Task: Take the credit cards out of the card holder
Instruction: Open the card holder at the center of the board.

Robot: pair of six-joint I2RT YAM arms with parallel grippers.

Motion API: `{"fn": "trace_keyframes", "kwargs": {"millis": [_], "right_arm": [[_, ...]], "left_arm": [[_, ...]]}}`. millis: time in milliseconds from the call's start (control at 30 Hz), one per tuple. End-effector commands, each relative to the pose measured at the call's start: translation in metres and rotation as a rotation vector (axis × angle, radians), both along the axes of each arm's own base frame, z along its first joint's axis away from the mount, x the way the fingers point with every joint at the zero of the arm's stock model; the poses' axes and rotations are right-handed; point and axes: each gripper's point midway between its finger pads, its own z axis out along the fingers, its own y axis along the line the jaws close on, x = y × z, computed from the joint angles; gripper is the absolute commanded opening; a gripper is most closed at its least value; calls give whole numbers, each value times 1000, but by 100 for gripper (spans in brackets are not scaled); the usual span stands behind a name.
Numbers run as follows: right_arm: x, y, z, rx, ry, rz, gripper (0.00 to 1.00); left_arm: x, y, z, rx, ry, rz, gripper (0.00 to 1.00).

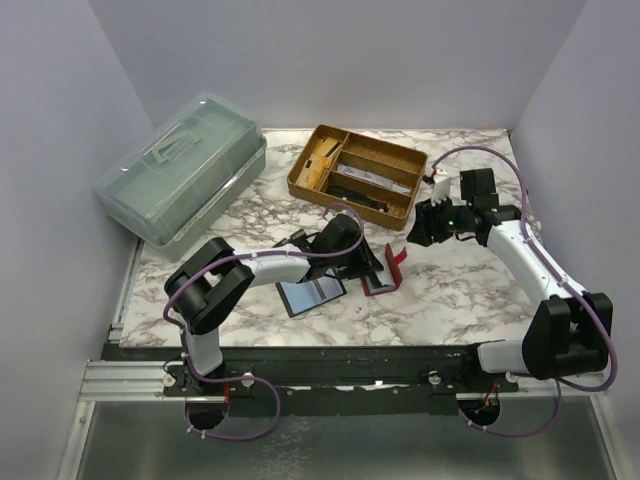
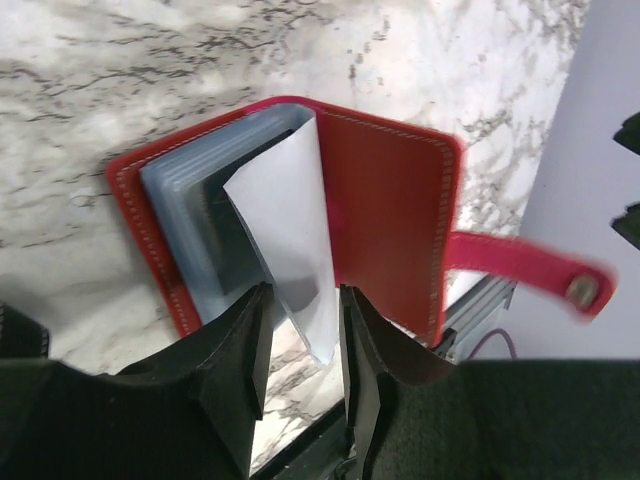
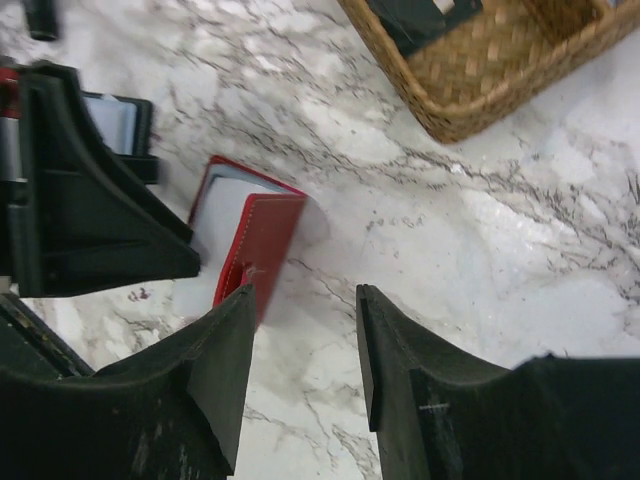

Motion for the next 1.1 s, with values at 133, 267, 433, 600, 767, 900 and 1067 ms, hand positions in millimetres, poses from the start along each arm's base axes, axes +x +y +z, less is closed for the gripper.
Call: {"fn": "trace_keyframes", "kwargs": {"millis": [133, 267, 433, 600, 767, 900, 1067], "right_arm": [[-5, 19, 44, 115, -67, 71, 53], [-7, 20, 60, 147, -98, 85, 56], [-25, 31, 81, 309, -62, 158, 53], [-50, 45, 86, 427, -29, 280, 31], [-73, 50, 77, 468, -13, 441, 23], [-85, 48, 54, 448, 3, 530, 21], [-88, 39, 23, 340, -76, 595, 20]], "left_arm": [[4, -27, 28, -136, -39, -69, 38], [8, -43, 41, -209, -59, -99, 38], [12, -63, 33, -232, -33, -141, 38], [16, -68, 15, -210, -6, -131, 38], [20, -70, 1, -185, 21, -116, 39], [22, -80, -4, -190, 47, -129, 39], [25, -81, -5, -188, 57, -114, 40]]}}
